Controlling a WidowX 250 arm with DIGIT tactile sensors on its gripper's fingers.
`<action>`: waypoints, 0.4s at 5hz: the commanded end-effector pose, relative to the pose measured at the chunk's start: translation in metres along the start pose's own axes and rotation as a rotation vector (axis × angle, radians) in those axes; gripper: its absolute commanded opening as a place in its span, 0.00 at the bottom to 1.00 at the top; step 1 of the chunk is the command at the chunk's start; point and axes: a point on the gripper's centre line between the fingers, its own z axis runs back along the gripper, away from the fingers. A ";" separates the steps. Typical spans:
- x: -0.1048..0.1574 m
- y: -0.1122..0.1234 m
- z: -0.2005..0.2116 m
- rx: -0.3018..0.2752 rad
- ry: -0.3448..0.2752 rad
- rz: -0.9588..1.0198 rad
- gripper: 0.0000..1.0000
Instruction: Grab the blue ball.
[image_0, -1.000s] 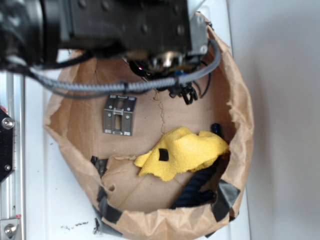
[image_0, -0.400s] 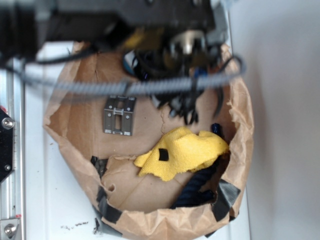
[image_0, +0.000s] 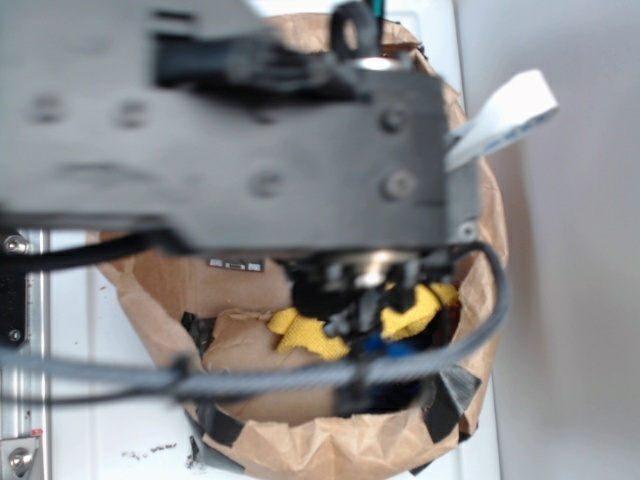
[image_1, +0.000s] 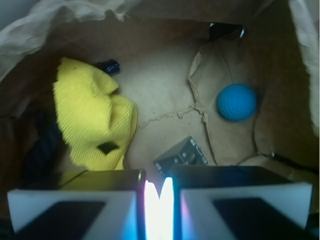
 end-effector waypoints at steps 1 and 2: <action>0.009 0.038 0.004 0.070 -0.147 0.117 1.00; 0.012 0.053 -0.018 0.086 -0.157 0.278 1.00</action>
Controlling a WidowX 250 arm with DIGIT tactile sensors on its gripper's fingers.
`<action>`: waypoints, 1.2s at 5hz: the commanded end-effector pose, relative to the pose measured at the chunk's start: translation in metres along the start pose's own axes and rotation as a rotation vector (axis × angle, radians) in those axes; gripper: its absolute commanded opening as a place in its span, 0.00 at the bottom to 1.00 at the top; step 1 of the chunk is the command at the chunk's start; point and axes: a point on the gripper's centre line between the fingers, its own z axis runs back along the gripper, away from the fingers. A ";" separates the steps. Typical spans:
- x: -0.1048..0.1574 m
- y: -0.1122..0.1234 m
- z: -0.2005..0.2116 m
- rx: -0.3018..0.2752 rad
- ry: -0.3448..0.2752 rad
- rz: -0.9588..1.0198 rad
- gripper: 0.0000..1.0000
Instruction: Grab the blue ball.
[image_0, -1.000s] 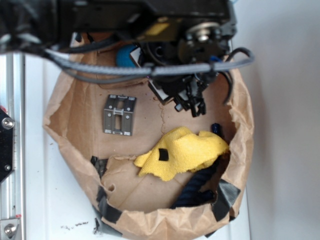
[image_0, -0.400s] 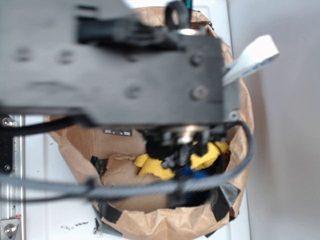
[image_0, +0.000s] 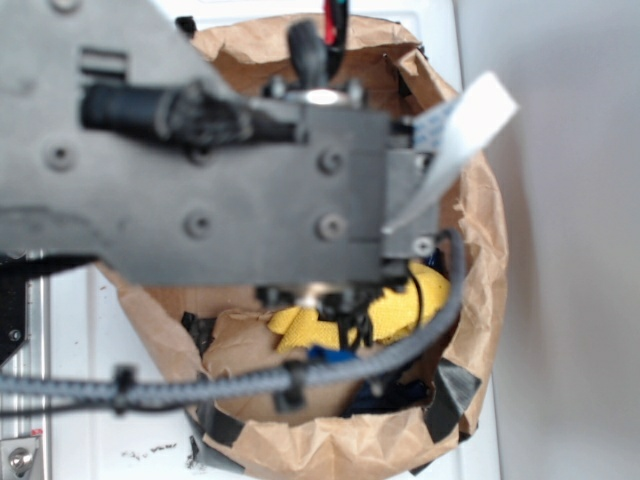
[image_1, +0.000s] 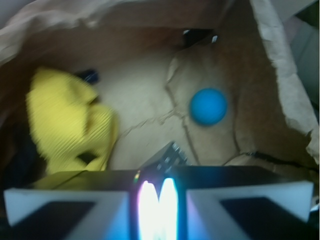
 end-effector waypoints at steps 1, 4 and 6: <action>0.014 0.050 -0.027 0.028 -0.112 0.317 1.00; 0.020 0.095 -0.077 0.038 -0.112 0.581 1.00; 0.028 0.101 -0.097 0.090 -0.094 0.656 1.00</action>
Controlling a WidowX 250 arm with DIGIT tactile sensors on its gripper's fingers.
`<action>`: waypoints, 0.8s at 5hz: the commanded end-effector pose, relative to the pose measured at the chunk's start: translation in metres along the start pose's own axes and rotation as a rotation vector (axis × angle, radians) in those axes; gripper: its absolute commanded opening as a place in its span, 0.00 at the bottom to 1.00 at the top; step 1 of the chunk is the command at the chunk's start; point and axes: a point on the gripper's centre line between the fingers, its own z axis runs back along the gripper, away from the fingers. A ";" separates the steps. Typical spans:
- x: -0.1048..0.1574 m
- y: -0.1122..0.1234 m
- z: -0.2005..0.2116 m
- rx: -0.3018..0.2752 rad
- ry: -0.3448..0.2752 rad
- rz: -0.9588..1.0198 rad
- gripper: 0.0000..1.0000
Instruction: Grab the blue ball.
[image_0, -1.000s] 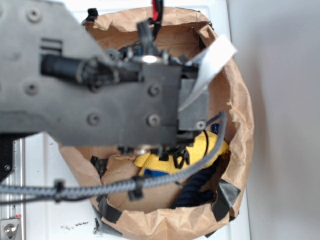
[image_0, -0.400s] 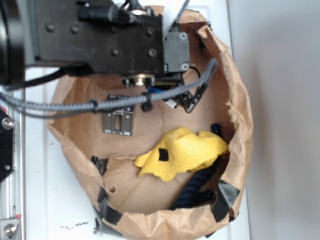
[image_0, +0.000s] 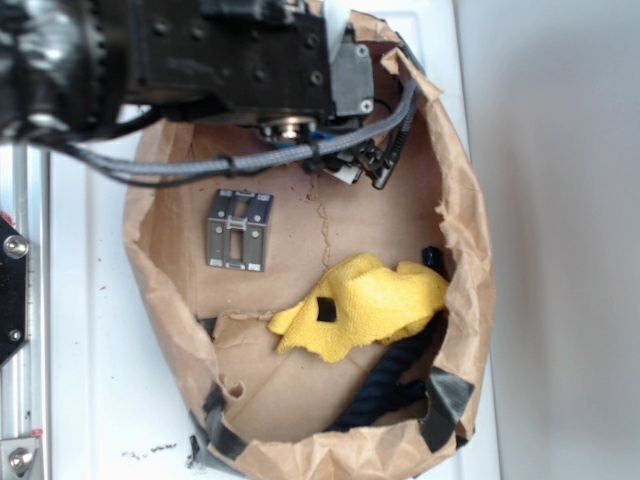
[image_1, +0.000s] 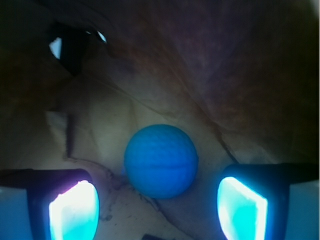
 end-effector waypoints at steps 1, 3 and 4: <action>0.024 0.014 -0.007 0.038 -0.076 0.085 1.00; 0.021 -0.002 -0.028 0.078 -0.087 0.031 0.00; 0.018 -0.007 -0.026 0.070 -0.105 0.011 0.00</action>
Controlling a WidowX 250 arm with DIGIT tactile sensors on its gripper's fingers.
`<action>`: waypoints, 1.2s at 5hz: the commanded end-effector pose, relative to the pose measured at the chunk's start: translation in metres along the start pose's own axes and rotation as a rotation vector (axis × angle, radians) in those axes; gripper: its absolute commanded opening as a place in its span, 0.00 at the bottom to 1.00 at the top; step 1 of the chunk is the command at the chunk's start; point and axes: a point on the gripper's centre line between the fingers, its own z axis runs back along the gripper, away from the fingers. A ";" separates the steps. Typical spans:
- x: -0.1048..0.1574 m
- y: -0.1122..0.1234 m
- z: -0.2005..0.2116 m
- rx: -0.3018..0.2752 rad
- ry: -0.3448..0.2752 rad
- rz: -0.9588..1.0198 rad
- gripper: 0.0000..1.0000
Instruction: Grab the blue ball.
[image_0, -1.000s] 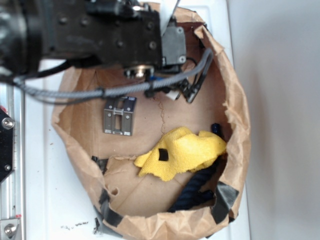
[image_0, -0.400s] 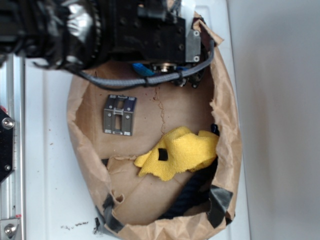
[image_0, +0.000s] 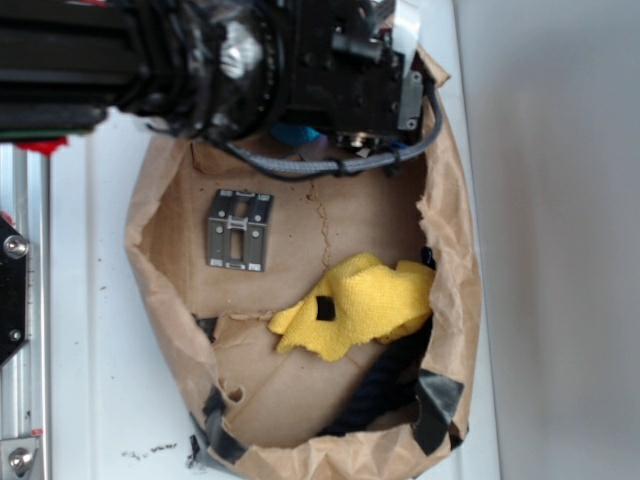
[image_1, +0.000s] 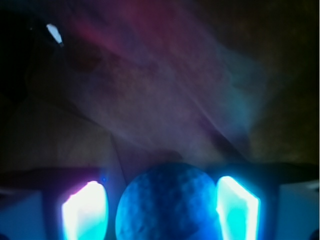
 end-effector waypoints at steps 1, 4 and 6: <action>0.009 0.011 0.019 -0.069 -0.042 -0.042 0.00; 0.010 0.010 0.093 -0.261 0.013 -0.256 0.00; -0.001 -0.010 0.138 -0.320 0.093 -0.450 0.00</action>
